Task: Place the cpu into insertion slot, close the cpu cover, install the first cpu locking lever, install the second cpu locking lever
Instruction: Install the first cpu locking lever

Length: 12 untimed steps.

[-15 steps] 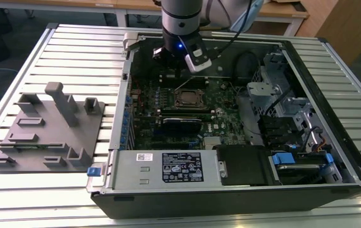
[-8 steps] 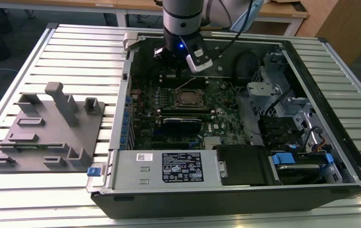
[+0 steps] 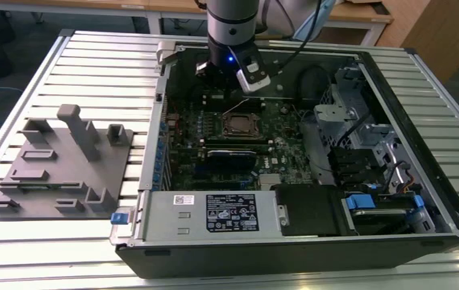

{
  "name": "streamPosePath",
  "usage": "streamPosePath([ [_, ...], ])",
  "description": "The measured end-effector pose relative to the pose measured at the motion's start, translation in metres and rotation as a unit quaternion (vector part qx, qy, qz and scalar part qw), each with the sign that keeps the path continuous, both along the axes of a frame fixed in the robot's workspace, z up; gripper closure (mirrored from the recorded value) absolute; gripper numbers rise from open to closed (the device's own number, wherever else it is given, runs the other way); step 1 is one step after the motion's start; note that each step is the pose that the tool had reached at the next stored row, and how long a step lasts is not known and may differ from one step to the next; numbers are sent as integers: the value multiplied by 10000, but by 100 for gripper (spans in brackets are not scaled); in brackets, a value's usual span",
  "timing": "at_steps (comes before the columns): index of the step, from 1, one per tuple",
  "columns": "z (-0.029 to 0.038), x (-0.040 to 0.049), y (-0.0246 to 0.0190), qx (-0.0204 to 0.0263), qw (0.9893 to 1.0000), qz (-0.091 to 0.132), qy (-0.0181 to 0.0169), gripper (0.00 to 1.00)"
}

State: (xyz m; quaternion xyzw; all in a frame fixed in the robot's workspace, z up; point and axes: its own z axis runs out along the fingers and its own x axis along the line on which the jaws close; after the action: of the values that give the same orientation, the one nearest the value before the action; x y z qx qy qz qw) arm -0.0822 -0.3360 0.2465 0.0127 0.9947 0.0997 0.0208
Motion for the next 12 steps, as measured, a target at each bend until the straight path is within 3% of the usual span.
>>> streamPosePath([
  [7, -35, 11, 5, 7, 10000, -2, 0, 90],
  [12, -52, 13, 5, 92, 10000, -1, 0, 90],
])
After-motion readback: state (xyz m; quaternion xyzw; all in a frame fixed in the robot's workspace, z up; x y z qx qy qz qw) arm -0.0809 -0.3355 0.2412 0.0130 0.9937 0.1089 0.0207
